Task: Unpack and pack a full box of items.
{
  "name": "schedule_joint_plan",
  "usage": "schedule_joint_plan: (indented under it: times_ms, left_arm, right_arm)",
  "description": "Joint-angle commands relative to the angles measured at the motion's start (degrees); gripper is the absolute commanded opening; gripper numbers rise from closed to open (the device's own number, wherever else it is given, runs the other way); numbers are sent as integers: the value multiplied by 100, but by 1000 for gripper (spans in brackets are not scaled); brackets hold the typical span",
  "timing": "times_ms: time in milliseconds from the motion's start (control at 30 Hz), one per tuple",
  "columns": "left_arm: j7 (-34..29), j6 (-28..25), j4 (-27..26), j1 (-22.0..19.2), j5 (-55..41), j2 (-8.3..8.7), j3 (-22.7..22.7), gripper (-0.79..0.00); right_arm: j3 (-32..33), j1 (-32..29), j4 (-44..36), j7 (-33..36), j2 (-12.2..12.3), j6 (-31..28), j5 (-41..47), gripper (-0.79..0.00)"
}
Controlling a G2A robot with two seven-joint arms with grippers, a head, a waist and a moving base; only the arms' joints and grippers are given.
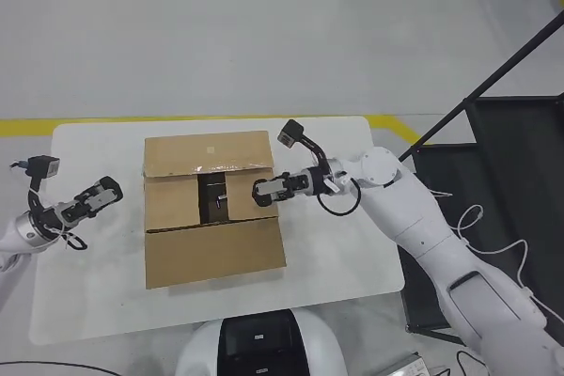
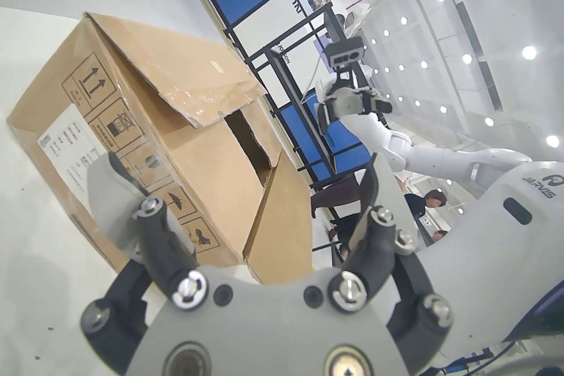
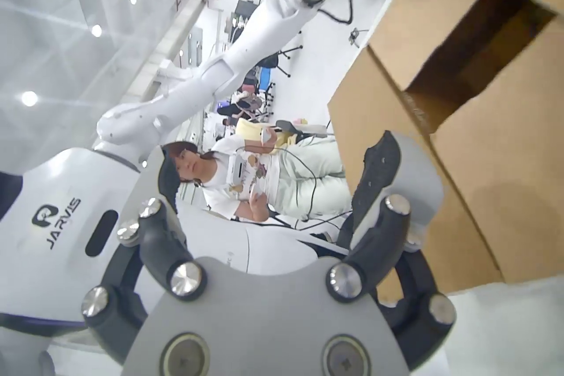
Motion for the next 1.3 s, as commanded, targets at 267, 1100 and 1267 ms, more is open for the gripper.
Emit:
schedule_joint_plan:
  times_ms: [267, 1100, 1267]
  left_arm:
    - [0, 0, 65, -45, -103, 23, 102, 0]
    - [0, 0, 41, -56, -155, 70, 117, 0]
    - [0, 0, 12, -52, -118, 70, 138, 0]
  right_arm:
    - [-444, 386, 1199, -346, -311, 430, 99, 0]
    - [-360, 1134, 2689, -539, -911, -417, 946, 0]
    - [-358, 1441, 2950, -1038, -1087, -923, 927, 0]
